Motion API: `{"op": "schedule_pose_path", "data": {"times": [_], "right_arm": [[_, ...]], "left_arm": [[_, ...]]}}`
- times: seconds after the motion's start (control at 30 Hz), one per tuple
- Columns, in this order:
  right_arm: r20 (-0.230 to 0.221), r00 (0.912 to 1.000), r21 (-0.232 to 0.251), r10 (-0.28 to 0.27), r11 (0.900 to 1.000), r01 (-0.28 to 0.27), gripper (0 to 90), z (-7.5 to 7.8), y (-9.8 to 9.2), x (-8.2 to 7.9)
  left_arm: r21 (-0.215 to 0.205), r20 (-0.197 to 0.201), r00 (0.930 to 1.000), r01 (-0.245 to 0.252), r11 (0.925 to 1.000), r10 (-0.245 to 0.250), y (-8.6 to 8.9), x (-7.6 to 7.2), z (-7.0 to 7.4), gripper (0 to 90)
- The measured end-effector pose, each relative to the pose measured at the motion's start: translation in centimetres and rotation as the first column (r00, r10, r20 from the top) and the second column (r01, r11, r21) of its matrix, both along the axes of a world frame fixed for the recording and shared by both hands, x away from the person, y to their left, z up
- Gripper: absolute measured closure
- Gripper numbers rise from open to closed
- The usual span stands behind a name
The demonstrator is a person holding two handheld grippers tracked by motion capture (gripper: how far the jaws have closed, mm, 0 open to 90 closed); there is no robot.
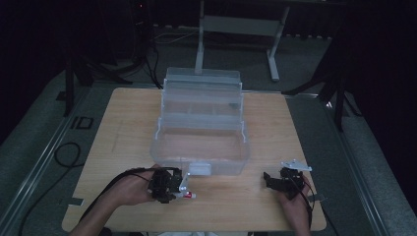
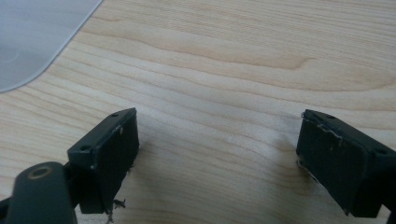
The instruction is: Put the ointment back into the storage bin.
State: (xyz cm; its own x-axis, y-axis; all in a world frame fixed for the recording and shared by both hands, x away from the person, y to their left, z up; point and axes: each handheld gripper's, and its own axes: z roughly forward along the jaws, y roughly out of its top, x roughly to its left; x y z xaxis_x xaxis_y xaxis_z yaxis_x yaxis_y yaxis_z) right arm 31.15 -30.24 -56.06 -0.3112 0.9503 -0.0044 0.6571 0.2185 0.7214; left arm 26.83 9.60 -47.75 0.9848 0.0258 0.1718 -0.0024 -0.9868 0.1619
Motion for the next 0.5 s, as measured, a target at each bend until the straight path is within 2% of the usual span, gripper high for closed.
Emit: {"op": "schedule_pose_path", "data": {"times": [0.33, 0.5], "right_arm": [[0.000, 1.0000, 0.000, 0.000, 1.000, 0.000, 12.7, 0.0, 0.0, 0.0], [0.000, 1.0000, 0.001, 0.000, 1.000, 0.000, 12.7, 0.0, 0.0, 0.0]], "left_arm": [[-0.015, 0.018, 0.9998, -0.005, 0.9999, 0.006, 0.4, 0.1, 1.2, 68.5], [-0.012, 0.014, 0.9999, -0.008, 0.9999, 0.009, 0.3, 0.2, 1.4, 68.6]]}}
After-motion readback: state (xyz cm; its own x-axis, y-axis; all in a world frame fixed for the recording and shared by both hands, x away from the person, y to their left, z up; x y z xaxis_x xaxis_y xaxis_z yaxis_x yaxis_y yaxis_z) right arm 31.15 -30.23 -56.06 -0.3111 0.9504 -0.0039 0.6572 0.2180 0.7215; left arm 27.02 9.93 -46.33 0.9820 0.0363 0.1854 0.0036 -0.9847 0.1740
